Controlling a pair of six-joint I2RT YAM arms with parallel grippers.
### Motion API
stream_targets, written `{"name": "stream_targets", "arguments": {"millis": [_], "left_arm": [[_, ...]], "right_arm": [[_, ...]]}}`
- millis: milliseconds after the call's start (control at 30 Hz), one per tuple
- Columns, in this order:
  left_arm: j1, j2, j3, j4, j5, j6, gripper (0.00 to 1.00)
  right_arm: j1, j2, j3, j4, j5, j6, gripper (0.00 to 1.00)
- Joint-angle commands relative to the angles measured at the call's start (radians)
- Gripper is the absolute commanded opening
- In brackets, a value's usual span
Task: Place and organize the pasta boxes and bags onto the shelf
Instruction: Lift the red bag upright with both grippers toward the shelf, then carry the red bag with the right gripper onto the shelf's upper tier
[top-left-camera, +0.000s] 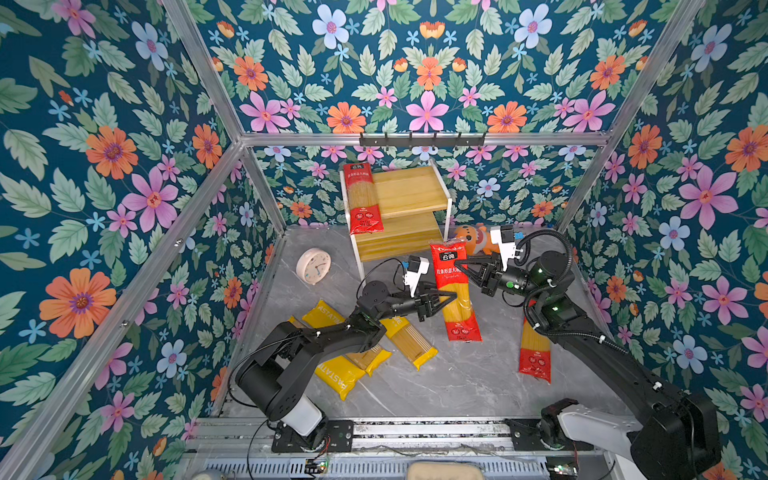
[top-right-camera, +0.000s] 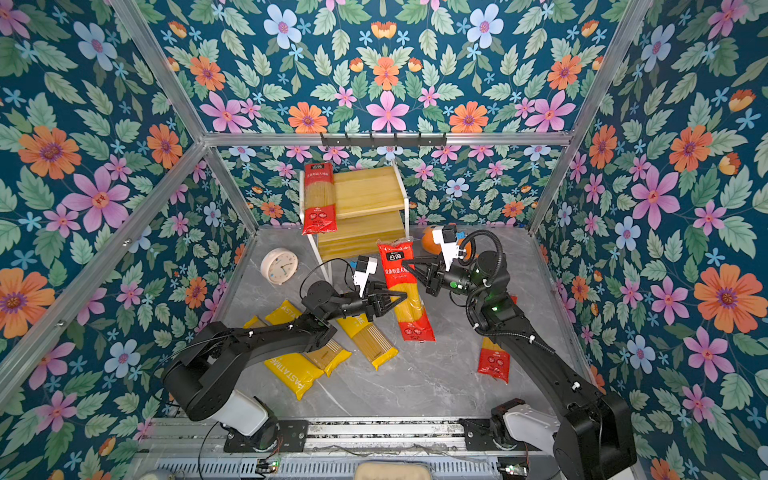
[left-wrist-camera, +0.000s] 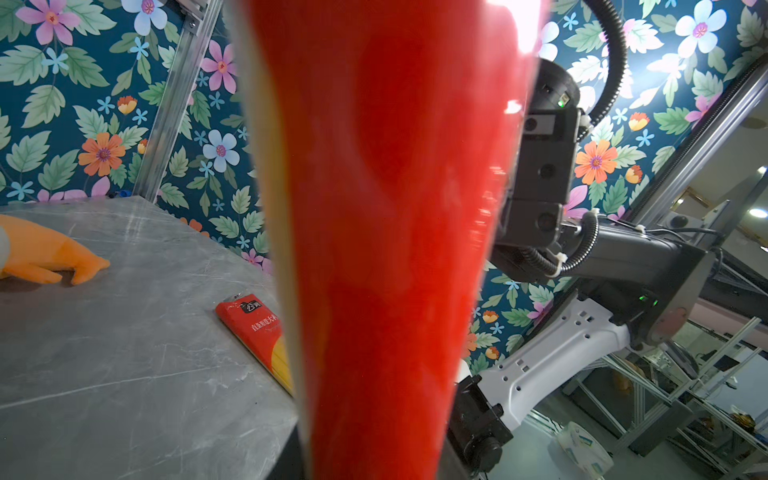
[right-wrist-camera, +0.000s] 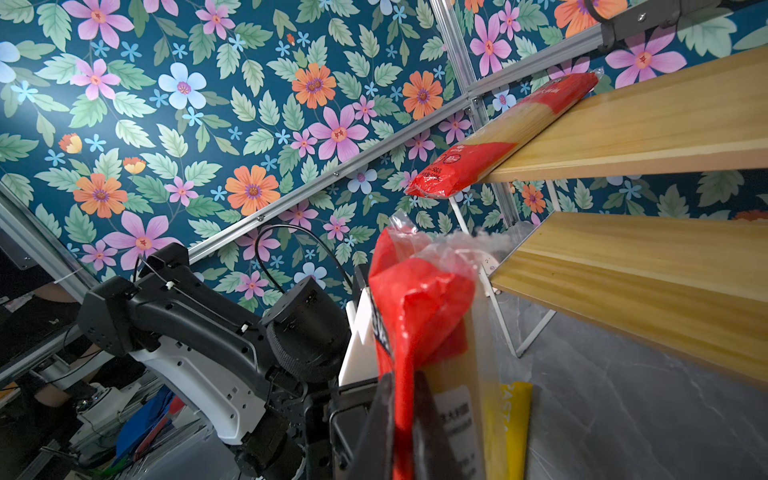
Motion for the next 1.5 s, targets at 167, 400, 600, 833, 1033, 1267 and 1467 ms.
{"name": "stream_targets", "arguments": {"millis": [167, 400, 600, 833, 1033, 1267, 1467], "left_arm": [[0.053, -0.046, 0.012, 0.061, -0.016, -0.074, 0.15], [0.169, -0.095, 0.069, -0.061, -0.009, -0.142, 0.15], [0.200, -0.103, 0.202, -0.335, -0.015, -0.136, 0.20], [0.210, -0.088, 0.236, -0.245, 0.014, -0.264, 0.22], [0.210, -0.076, 0.229, -0.202, 0.009, -0.295, 0.23], [0.212, -0.069, 0.224, -0.205, 0.003, -0.310, 0.26], [0.221, -0.072, 0.210, -0.201, -0.009, -0.318, 0.42]], "right_arm": [[-0.017, -0.017, -0.028, 0.034, -0.002, 0.010, 0.45], [-0.106, -0.017, -0.088, -0.090, -0.049, 0.137, 0.63], [-0.104, 0.023, -0.121, -0.218, -0.105, 0.125, 0.67], [-0.060, 0.107, -0.104, -0.143, -0.201, 0.192, 0.69], [-0.011, 0.148, -0.087, -0.092, -0.211, 0.211, 0.61], [-0.011, 0.168, -0.106, 0.118, -0.203, 0.338, 0.30], [-0.011, 0.159, -0.096, 0.157, -0.189, 0.368, 0.12]]}}
